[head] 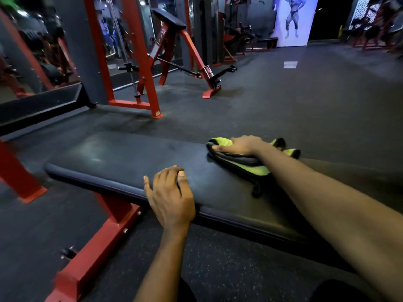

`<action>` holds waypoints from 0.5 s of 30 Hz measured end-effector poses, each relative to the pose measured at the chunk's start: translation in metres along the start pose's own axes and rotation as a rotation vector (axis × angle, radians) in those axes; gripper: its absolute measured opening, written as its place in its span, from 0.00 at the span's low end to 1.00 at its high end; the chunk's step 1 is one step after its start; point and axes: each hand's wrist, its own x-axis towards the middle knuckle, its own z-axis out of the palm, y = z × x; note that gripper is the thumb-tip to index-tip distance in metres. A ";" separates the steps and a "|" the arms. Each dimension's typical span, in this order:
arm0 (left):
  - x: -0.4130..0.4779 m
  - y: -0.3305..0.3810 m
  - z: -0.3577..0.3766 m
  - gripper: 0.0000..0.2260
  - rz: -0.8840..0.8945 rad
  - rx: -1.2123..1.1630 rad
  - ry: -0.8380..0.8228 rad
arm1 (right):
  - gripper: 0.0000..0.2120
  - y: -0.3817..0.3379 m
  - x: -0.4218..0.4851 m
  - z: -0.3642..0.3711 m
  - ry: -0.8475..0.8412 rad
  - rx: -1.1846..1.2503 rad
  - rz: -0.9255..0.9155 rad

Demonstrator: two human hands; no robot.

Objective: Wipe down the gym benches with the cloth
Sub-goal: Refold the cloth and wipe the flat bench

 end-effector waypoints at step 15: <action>-0.001 -0.001 -0.001 0.13 0.032 0.006 -0.042 | 0.50 -0.009 0.009 0.003 0.035 -0.003 0.120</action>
